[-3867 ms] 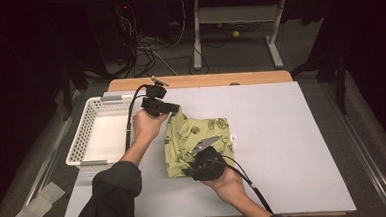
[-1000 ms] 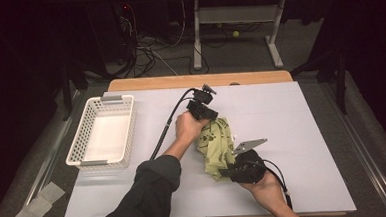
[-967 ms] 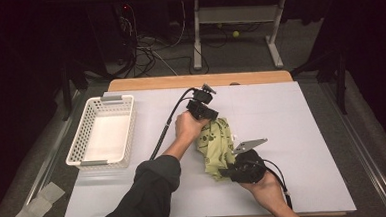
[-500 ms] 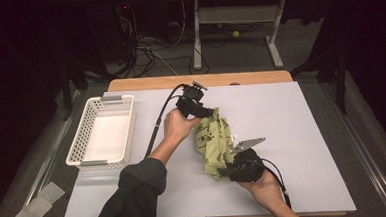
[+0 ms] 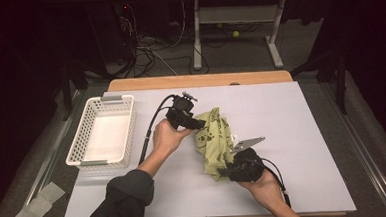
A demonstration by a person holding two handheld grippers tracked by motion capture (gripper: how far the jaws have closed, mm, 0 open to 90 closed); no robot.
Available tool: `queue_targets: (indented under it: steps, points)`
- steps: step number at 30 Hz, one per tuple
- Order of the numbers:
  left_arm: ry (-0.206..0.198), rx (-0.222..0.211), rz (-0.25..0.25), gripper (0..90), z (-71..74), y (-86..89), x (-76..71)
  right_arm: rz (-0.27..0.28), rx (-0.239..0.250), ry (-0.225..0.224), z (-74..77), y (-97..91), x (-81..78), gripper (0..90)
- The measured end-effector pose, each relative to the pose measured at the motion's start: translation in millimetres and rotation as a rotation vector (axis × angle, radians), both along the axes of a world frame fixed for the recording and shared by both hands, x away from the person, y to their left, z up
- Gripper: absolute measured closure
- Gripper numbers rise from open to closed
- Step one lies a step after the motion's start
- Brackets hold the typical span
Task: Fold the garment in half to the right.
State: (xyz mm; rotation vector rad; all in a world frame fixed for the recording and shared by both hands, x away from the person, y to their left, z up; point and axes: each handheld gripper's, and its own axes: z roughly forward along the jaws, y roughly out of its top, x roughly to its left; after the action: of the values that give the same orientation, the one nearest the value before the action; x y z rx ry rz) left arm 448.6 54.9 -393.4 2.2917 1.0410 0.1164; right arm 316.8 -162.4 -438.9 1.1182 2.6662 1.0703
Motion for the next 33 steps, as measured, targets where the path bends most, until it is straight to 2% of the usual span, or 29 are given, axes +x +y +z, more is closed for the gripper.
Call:
queue_targets:
  steps: [6, 13, 17, 18, 22, 24, 28, 33]
  points:
    - [0.021, 0.034, -0.01, 33.8, -14.3, -12.3, -4.2, 0.0, 0.005, 0.004, 0.4, -0.2, -1.0, 68.7]
    - [-0.008, 0.072, -0.016, 33.7, -25.5, -21.0, -10.9, -0.004, 0.037, 0.011, 4.5, -7.8, -4.9, 59.0]
    - [-0.011, 0.082, -0.021, 33.7, -30.3, -21.8, -14.2, -0.017, 0.027, 0.01, 7.5, -19.7, -8.8, 57.1]
    - [-0.012, 0.081, -0.022, 33.7, -31.9, -22.0, -15.1, -0.024, 0.027, 0.007, 7.8, -23.7, -8.9, 58.2]
    - [-0.03, 0.099, -0.03, 33.8, -37.1, -24.6, -19.1, -0.043, 0.03, 0.002, 13.1, -37.9, -9.2, 73.2]
    - [-0.031, 0.1, -0.031, 33.7, -37.4, -24.4, -19.6, -0.052, 0.013, -0.005, 16.9, -42.1, -7.9, 78.9]
    - [-0.02, 0.096, -0.033, 33.7, -36.5, -22.7, -19.4, -0.077, -0.013, -0.028, 27.9, -45.1, -0.3, 83.6]
    - [-0.023, 0.1, -0.039, 33.7, -34.5, -22.3, -20.9, -0.09, -0.004, -0.068, 46.9, -37.0, 13.2, 85.0]
